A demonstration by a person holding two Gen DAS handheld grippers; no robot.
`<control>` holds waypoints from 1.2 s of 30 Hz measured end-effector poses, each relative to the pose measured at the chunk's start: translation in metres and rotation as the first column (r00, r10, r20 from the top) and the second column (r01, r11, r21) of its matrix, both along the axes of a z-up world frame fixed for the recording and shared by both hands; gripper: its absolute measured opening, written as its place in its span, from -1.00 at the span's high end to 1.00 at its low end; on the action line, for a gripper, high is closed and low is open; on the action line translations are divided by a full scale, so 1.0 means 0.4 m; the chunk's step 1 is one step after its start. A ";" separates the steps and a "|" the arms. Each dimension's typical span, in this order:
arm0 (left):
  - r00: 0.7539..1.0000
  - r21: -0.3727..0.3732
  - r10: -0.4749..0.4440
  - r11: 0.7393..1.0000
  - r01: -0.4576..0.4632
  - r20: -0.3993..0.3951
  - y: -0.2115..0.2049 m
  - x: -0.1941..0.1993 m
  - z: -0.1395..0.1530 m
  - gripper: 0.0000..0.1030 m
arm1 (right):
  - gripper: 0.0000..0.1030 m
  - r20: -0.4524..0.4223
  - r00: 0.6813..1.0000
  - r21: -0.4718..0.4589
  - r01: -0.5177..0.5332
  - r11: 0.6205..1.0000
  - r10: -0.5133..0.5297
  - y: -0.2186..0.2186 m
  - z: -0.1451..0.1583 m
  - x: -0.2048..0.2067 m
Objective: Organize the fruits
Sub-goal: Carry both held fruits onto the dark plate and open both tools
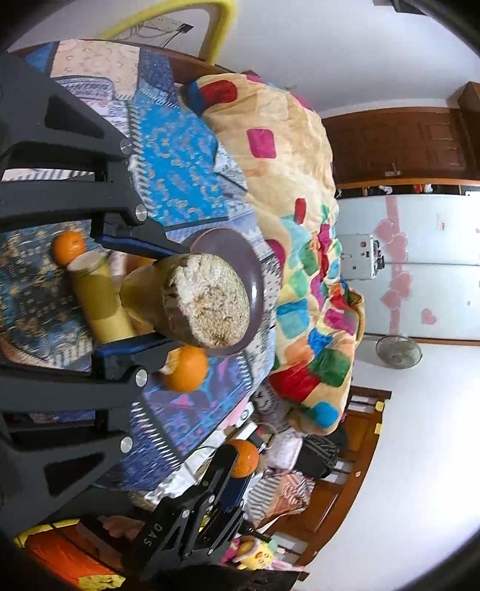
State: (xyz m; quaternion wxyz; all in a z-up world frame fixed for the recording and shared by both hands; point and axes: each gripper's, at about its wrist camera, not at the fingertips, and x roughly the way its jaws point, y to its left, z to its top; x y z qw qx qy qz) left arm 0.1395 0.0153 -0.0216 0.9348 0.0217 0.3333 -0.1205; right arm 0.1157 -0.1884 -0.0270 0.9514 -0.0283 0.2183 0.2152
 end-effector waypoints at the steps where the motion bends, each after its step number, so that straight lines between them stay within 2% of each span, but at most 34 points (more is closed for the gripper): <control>1: 1.000 -0.002 0.002 1.000 -0.002 0.004 0.002 0.011 0.002 0.26 | 0.31 0.005 1.000 0.003 0.003 1.000 -0.003 0.003 0.004 0.011; 9: 0.999 0.001 0.034 0.999 -0.034 0.005 0.019 0.121 -0.004 0.26 | 0.31 0.032 0.999 -0.029 0.015 0.999 -0.014 0.043 0.008 0.100; 18: 0.997 0.040 0.070 0.997 -0.069 -0.031 0.035 0.256 -0.048 0.26 | 0.31 0.001 1.000 -0.093 0.008 0.996 -0.008 0.090 -0.036 0.209; 22: 0.995 0.050 0.088 0.995 -0.085 -0.051 0.044 0.314 -0.066 0.26 | 0.31 -0.033 0.999 -0.120 -0.004 0.993 0.000 0.105 -0.059 0.261; 26: 0.993 0.050 0.085 0.995 -0.082 -0.080 0.044 0.365 -0.083 0.26 | 0.31 -0.109 0.994 -0.125 -0.039 0.991 0.025 0.108 -0.084 0.315; 30: 0.987 0.033 0.057 0.998 -0.053 -0.147 0.035 0.408 -0.113 0.26 | 0.31 -0.207 0.977 -0.115 -0.066 0.991 0.042 0.101 -0.114 0.371; 36: 0.973 0.047 0.017 0.999 -0.006 -0.232 0.008 0.446 -0.163 0.25 | 0.31 -0.254 0.967 -0.173 -0.064 0.983 0.019 0.105 -0.148 0.423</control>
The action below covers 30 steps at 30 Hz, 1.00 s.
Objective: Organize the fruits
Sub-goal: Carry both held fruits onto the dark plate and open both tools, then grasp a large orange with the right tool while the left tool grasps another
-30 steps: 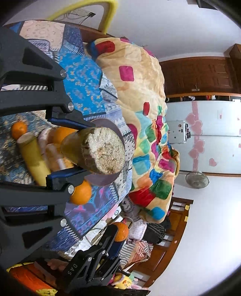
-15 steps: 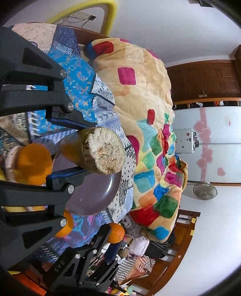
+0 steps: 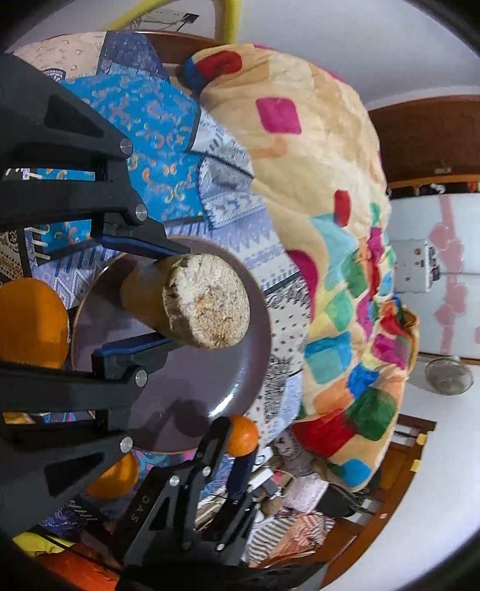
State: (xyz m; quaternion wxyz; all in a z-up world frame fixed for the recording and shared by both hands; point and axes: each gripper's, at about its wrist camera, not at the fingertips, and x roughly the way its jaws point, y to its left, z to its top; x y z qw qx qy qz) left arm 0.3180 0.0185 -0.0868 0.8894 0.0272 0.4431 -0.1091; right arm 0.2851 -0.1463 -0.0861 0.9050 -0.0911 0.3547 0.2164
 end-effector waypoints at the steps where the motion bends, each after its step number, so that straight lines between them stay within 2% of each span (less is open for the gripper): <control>1: 1.000 0.002 -0.006 1.000 0.006 0.001 -0.006 0.005 -0.002 0.25 | 0.31 -0.006 1.000 -0.014 -0.006 1.000 0.006 0.005 -0.005 0.007; 6: 1.000 0.034 -0.025 0.999 0.025 -0.008 -0.034 0.046 -0.004 0.25 | 0.31 -0.019 0.999 -0.068 -0.045 0.997 0.044 0.037 -0.022 0.031; 11: 0.999 0.029 -0.016 0.999 0.017 -0.031 -0.039 0.104 -0.017 0.25 | 0.31 -0.057 0.997 -0.095 -0.057 0.994 0.052 0.055 -0.043 0.062; 17: 0.997 0.043 -0.009 0.999 0.012 -0.076 -0.048 0.142 -0.046 0.26 | 0.30 -0.059 0.996 -0.120 -0.067 0.991 0.060 0.066 -0.049 0.071; 18: 0.997 0.050 -0.011 0.999 0.015 -0.078 -0.050 0.142 -0.048 0.26 | 0.23 -0.048 0.997 -0.125 -0.064 0.990 0.059 0.068 -0.047 0.070; 20: 0.996 0.050 -0.019 0.998 0.024 -0.086 -0.052 0.139 -0.054 0.26 | -0.03 -0.027 0.998 -0.128 -0.052 0.990 0.049 0.069 -0.039 0.067; 21: 0.996 0.047 -0.022 0.999 0.026 -0.089 -0.052 0.136 -0.056 0.26 | -0.26 -0.014 0.999 -0.121 -0.046 0.992 0.045 0.069 -0.034 0.066; 22: 0.996 0.041 -0.021 0.999 0.025 -0.090 -0.050 0.134 -0.056 0.26 | -0.37 -0.001 0.999 -0.117 -0.038 0.992 0.038 0.066 -0.029 0.063; 30: 1.000 0.038 0.006 0.999 -0.005 -0.018 -0.025 0.079 0.011 0.24 | -0.37 0.030 0.999 -0.057 -0.011 0.998 0.013 0.031 0.019 0.028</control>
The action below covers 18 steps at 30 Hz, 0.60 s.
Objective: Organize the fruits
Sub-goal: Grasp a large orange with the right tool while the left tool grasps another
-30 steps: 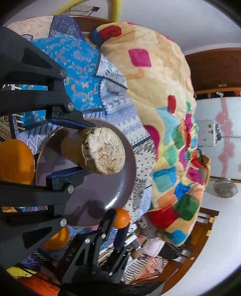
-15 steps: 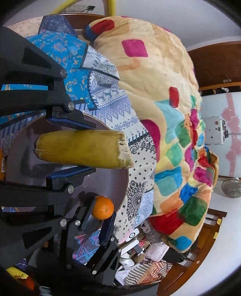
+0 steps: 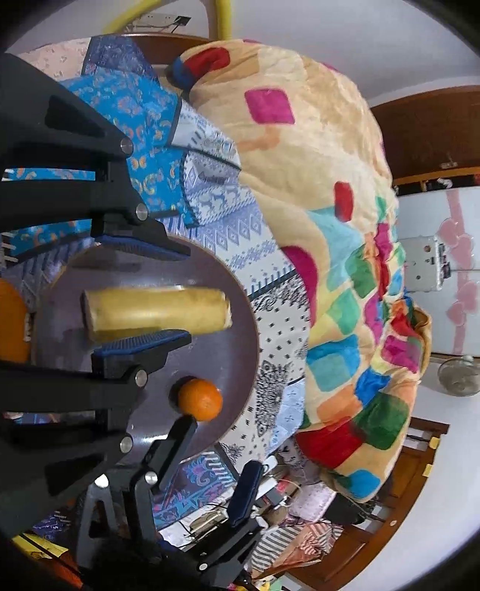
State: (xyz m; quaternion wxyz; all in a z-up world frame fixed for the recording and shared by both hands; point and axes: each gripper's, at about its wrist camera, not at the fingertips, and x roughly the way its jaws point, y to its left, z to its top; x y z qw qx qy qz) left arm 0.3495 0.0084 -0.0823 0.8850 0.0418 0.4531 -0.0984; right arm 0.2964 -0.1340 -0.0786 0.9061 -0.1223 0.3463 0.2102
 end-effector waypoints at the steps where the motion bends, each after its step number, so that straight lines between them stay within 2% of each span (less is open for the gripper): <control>1: 1.000 -0.001 0.005 1.000 -0.005 0.012 0.004 -0.010 0.009 0.20 | -0.37 0.002 1.000 0.011 0.001 1.000 -0.001 -0.007 0.006 -0.007; 4: 0.999 -0.012 0.018 1.000 -0.017 0.044 0.020 -0.053 0.036 0.01 | -0.37 0.017 1.000 0.034 0.006 0.999 -0.006 -0.028 0.030 -0.034; 6: 0.998 0.006 0.018 1.000 -0.018 0.054 0.024 -0.081 0.044 -0.13 | -0.37 0.034 0.999 0.048 0.008 0.999 -0.009 -0.040 0.047 -0.058; 9: 0.998 0.026 0.029 0.999 -0.030 0.057 0.035 -0.127 0.048 -0.15 | -0.37 0.050 0.999 0.064 0.009 0.998 -0.013 -0.054 0.062 -0.095; 18: 0.996 0.007 0.063 0.998 -0.064 0.063 0.076 -0.258 0.047 -0.37 | -0.37 0.070 0.998 0.054 -0.009 0.998 0.005 -0.066 0.058 -0.206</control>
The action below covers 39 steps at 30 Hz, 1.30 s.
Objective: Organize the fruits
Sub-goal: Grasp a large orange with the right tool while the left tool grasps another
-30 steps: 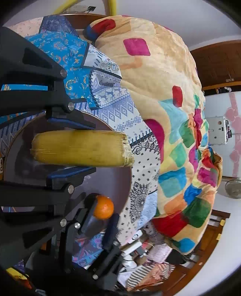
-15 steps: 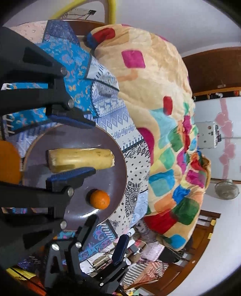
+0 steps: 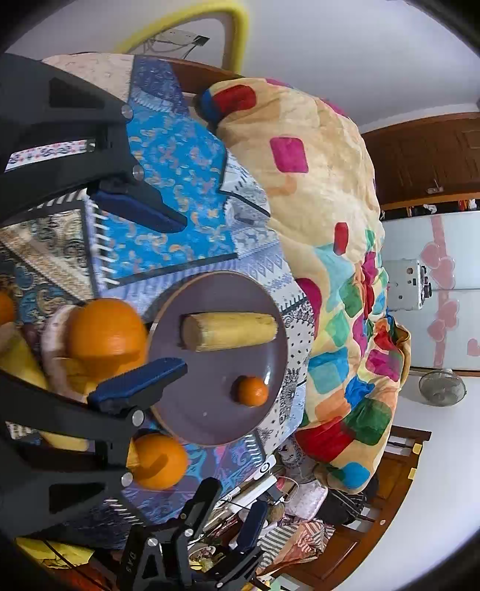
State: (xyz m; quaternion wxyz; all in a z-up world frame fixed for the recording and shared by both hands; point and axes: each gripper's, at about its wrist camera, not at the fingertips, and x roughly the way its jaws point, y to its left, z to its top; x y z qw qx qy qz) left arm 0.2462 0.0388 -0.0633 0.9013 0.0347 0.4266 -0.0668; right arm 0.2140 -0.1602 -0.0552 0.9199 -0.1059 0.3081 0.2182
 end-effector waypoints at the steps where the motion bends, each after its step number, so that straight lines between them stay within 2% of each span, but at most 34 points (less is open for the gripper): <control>1: 1.000 -0.003 0.003 1.000 -0.003 -0.005 0.002 -0.008 -0.003 -0.38 | -0.37 0.000 1.000 -0.005 -0.002 1.000 0.002 0.001 -0.005 -0.011; 9: 0.999 0.029 0.019 0.999 -0.018 -0.039 -0.002 -0.067 -0.051 -0.39 | -0.37 -0.029 1.000 -0.040 -0.009 0.999 0.008 -0.007 -0.055 -0.055; 12: 0.999 0.036 0.018 0.999 -0.017 -0.029 -0.006 -0.076 -0.058 -0.54 | -0.37 -0.056 0.998 -0.029 -0.003 1.000 0.001 -0.014 -0.072 -0.057; 19: 1.000 0.016 0.004 1.000 -0.003 -0.026 -0.021 -0.061 -0.067 -0.56 | -0.37 -0.095 0.995 -0.020 -0.018 1.000 0.016 0.002 -0.100 -0.052; 23: 0.999 -0.009 -0.005 1.000 0.004 -0.035 -0.023 -0.048 -0.073 -0.56 | -0.37 -0.089 0.996 -0.037 -0.029 0.999 0.026 0.015 -0.105 -0.052; 27: 0.999 -0.028 -0.009 1.000 0.007 -0.044 -0.024 -0.043 -0.078 -0.56 | -0.37 -0.135 0.990 -0.012 -0.035 0.999 0.033 0.013 -0.116 -0.038; 32: 0.999 0.011 -0.037 0.999 0.037 -0.020 -0.037 -0.059 -0.078 -0.57 | -0.37 -0.183 0.982 0.026 -0.044 0.999 0.048 0.001 -0.123 -0.033; 39: 0.998 0.032 -0.045 0.998 0.046 -0.050 -0.024 -0.077 -0.077 -0.57 | -0.33 -0.147 0.987 -0.063 -0.075 0.995 0.065 -0.005 -0.113 -0.074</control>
